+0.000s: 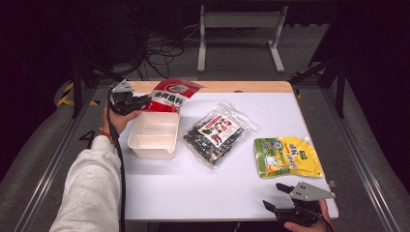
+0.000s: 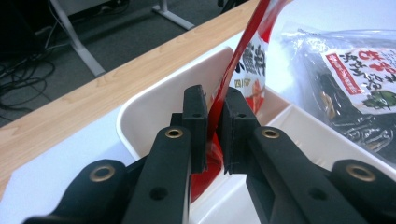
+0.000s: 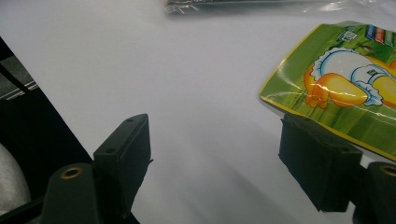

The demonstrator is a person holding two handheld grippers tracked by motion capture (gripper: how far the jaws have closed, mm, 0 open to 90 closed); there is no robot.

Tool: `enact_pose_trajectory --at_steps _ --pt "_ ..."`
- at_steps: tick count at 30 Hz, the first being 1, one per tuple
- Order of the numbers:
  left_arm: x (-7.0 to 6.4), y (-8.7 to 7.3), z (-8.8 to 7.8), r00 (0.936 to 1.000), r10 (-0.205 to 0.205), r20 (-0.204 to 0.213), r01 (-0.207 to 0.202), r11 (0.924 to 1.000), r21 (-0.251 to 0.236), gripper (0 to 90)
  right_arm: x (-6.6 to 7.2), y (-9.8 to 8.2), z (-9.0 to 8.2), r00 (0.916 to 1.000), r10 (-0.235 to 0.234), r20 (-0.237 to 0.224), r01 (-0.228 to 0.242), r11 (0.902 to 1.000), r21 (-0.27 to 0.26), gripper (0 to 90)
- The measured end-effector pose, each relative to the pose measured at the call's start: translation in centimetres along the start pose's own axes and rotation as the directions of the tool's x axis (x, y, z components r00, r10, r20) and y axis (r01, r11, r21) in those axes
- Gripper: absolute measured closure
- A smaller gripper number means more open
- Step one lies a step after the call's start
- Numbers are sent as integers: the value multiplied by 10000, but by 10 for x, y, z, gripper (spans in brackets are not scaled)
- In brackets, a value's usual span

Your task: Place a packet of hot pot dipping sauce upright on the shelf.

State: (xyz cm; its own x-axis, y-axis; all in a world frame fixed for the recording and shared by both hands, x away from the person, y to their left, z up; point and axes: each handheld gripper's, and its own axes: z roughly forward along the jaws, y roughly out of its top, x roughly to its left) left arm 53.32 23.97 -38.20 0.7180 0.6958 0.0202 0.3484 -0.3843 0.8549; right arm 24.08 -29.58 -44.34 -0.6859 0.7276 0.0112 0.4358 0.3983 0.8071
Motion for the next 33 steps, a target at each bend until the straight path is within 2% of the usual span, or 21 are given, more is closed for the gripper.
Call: enact_pose_trajectory --at_steps 2,4,8,10,11,12,13,15,17,20,23,25,27,28,30,33 --pt "0 -1 0 10000 -67 73 67 10000 -29 833 0 0 0 10000 19 -17 -19 10000 9 249" --pt "0 -1 1 10000 57 32 -57 10000 58 847 0 0 1 10000 17 -25 -17 10000 20 249" --pt "-3 2 10 9981 504 -343 -478 9963 711 866 2 1 2 10000 -5 -79 5 10000 19 249" --pt "-3 2 14 9972 546 -505 -496 9942 950 868 1 1 2 10000 19 -83 -19 10000 34 249" --pt "-2 2 17 9965 638 -541 -568 9909 1223 867 1 1 3 10000 18 -91 -18 10000 40 250" --pt "-1 0 22 9944 732 -766 -597 9843 1660 864 1 1 3 9999 43 -99 -42 10000 38 250" --pt "0 -1 23 9938 733 -832 -578 9827 1757 862 0 1 3 9999 62 -105 -62 10000 38 249" --pt "4 -4 22 9975 402 -588 -310 9882 1502 857 0 1 3 9999 82 -96 -82 10000 33 249" --pt "5 -6 20 9985 215 -496 -147 9910 1332 851 0 1 3 9999 97 -122 -97 10000 19 249" --pt "5 -7 15 9995 -81 -317 108 9965 832 834 -1 2 3 9999 88 -100 -88 10000 16 249" --pt "4 -7 11 9993 -192 -316 210 9981 582 819 0 2 3 10000 48 -30 -47 10000 46 250" --pt "3 -5 2 9992 -327 -211 331 9993 148 795 0 2 3 10000 40 24 -40 10000 31 251" --pt "1 -4 -1 9990 -393 -214 393 9992 -11 794 -1 3 2 9999 46 95 -46 10000 2 253" --pt "-3 -1 -9 9993 -254 -287 247 9993 -263 776 -2 4 0 9996 55 284 -52 9999 -87 264" --pt "-11 -1 -16 9995 -265 -178 254 9981 -553 770 -6 5 -4 9978 212 626 -196 9994 -270 276" --pt "-24 -1 -29 10000 0 -91 -9 9955 -945 762 -15 6 -10 9951 544 826 -495 9970 -598 303"
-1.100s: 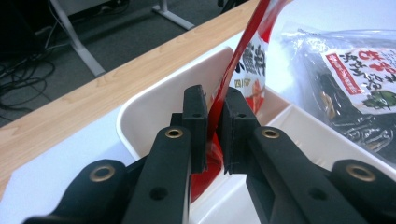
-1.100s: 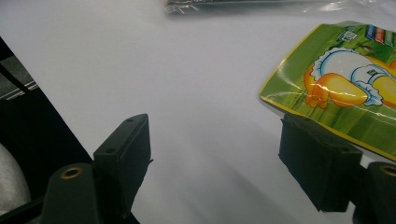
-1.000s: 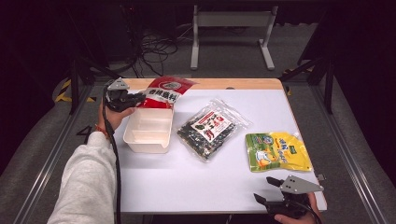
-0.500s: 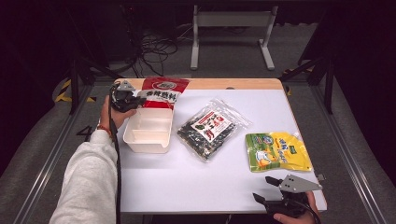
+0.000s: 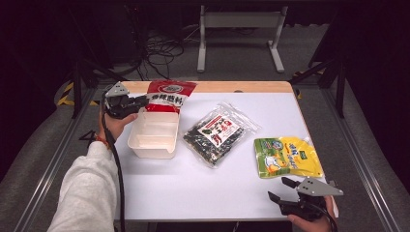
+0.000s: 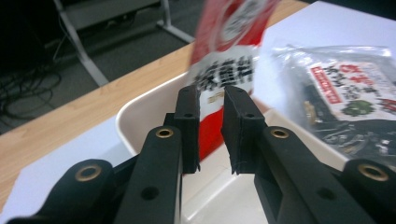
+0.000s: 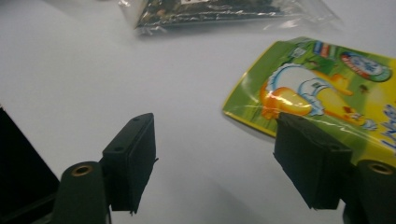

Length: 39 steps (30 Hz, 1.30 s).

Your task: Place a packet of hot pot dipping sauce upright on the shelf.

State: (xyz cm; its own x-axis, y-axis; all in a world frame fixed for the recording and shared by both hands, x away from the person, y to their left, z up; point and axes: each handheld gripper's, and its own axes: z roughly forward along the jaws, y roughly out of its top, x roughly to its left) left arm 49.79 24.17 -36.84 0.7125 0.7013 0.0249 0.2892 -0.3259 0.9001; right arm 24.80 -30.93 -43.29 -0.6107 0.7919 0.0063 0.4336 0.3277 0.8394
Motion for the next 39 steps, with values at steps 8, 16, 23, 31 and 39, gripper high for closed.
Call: enact_pose_trajectory --at_steps 8,16,23,31,39 --pt "-37 -7 -31 9980 491 397 -471 9977 -492 734 -12 7 0 9998 86 180 -80 9995 -299 359" --pt "-65 -23 -52 9954 870 407 -854 9955 -409 676 -21 12 2 9997 78 246 -68 9993 -381 393" --pt "-95 -44 -69 9924 866 869 -823 9952 -523 627 -24 15 5 9997 179 173 -173 9992 -370 417" --pt "-133 -70 -76 9843 1485 955 -1504 9885 130 529 -23 21 13 9998 93 -152 -99 9991 -403 446" --pt "-149 -98 -75 9863 1354 940 -1414 9881 604 387 -17 27 23 9985 -84 -547 71 9997 -247 483"
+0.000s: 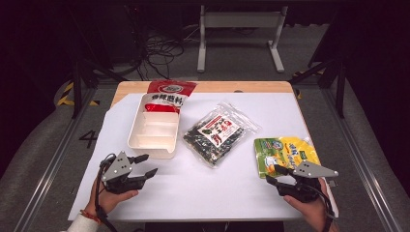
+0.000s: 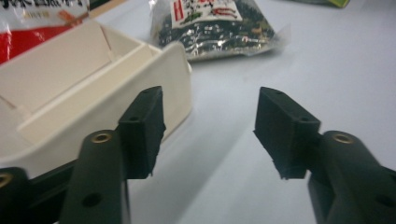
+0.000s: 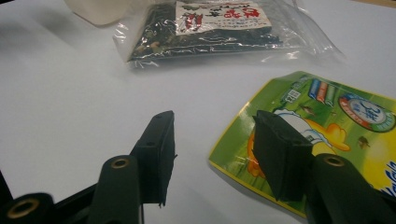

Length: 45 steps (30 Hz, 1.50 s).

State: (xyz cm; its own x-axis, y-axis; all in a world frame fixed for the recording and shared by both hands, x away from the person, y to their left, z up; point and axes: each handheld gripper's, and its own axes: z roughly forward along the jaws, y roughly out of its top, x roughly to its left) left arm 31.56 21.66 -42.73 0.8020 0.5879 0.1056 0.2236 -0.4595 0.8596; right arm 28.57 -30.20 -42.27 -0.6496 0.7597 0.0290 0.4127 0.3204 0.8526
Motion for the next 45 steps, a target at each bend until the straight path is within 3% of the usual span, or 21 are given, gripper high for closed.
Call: enact_pose_trajectory --at_steps 6,10,13,16,18,20,24,29,31,32,35,39,42,45 --pt "-7 -13 -3 9997 -224 31 223 9990 380 252 7 6 11 9997 -42 -243 46 9999 163 454" --pt "-8 -19 0 9994 -282 200 270 9978 605 223 13 11 18 9989 -130 -456 149 9990 421 427" --pt "-8 -22 3 9993 -285 255 266 9971 715 208 16 20 29 9973 197 -712 -148 9976 679 404" --pt "-8 -23 5 9994 -196 300 173 9970 751 197 25 28 46 9936 131 -1122 -27 9957 924 379" --pt "-7 -22 5 9991 -358 239 345 9980 529 195 29 31 59 9910 156 -1331 1 9931 1175 361" --pt "-7 -20 7 9989 -397 239 385 9981 488 192 29 35 70 9885 362 -1470 -151 9896 1428 352" --pt "-11 -20 12 9996 -96 279 76 9977 676 192 26 41 86 9837 945 -1527 -662 9814 1804 340" --pt "-14 -20 13 9998 43 206 -56 9979 652 201 22 50 99 9765 1475 -1574 -1158 9740 1947 311" --pt "-15 -19 13 9997 17 231 -31 9982 596 204 19 56 109 9705 1883 -1506 -1532 9638 2181 292" --pt "-15 -19 13 9997 17 231 -31 9982 596 204 19 56 109 9705 1883 -1506 -1532 9638 2181 292" --pt "-17 -19 14 9994 43 330 -63 9981 613 204 13 58 118 9613 2423 -1314 -2052 9473 2459 272" --pt "-19 -18 16 9988 82 485 -110 9983 580 204 4 61 131 9528 2949 -723 -2679 9286 2569 242" --pt "-20 -17 17 9983 98 577 -132 9982 588 205 -1 59 140 9367 3485 -335 -3299 9105 2495 227" --pt "-22 -16 18 9974 172 694 -215 9979 612 205 -5 57 146 9152 4008 -420 -3835 8982 2148 205"
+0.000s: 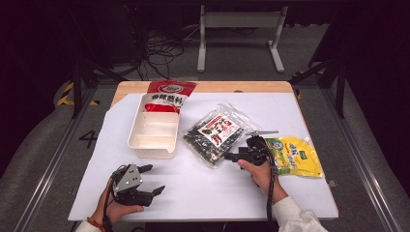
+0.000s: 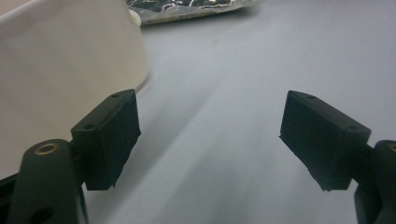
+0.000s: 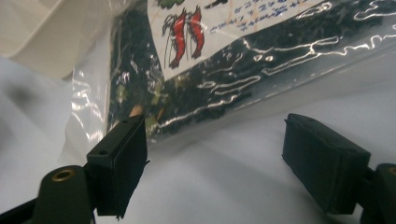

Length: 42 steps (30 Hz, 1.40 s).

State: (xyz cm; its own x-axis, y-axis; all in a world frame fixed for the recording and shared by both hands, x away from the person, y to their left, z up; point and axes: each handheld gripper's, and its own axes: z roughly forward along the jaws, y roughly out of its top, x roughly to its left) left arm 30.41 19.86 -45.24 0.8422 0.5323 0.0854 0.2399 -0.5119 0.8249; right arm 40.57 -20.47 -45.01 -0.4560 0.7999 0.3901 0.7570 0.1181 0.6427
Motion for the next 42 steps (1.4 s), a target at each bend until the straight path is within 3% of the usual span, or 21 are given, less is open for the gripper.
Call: enact_pose_trajectory --at_steps 2,5,7,10,12,13,16,23,27,32,37,42 --pt "-1 1 2 10000 1 85 -1 10000 -12 205 0 1 5 9985 181 -521 -192 9996 -204 188" --pt "-2 2 4 9998 50 181 -51 10000 66 204 0 3 9 9983 150 -562 -170 9993 -345 179" --pt "-5 3 6 9995 167 263 -170 9998 133 205 -2 7 16 9963 484 -716 -530 9966 -629 197" --pt "-6 4 7 9992 231 326 -237 9996 170 206 -3 11 19 9956 608 -706 -655 9956 -663 201" --pt "-7 4 9 9988 291 390 -298 9994 183 207 -4 16 23 9981 536 -313 -556 9960 -703 315" --pt "-7 4 9 9988 291 390 -298 9994 183 207 -4 16 23 9981 536 -313 -556 9960 -703 315" --pt "-8 5 10 9986 284 451 -295 9993 237 207 0 21 28 9997 124 217 -113 9988 -483 491" --pt "-7 6 12 9981 316 528 -328 9992 223 207 -1 20 30 9989 12 -476 -34 9990 -454 671" --pt "-7 6 12 9981 222 577 -235 9995 215 207 1 19 25 9967 -395 -707 335 9960 -828 791" --pt "-6 7 12 9985 114 533 -126 9997 229 207 4 15 21 9932 -856 -791 775 9919 -1002 821" --pt "-2 12 11 9986 -143 515 145 9999 -39 200 10 5 10 9830 -1661 -781 1549 9791 -1321 836" --pt "1 21 17 9972 -384 645 394 9991 -151 194 10 -6 -12 9698 -2368 -588 2229 9577 -1820 842"
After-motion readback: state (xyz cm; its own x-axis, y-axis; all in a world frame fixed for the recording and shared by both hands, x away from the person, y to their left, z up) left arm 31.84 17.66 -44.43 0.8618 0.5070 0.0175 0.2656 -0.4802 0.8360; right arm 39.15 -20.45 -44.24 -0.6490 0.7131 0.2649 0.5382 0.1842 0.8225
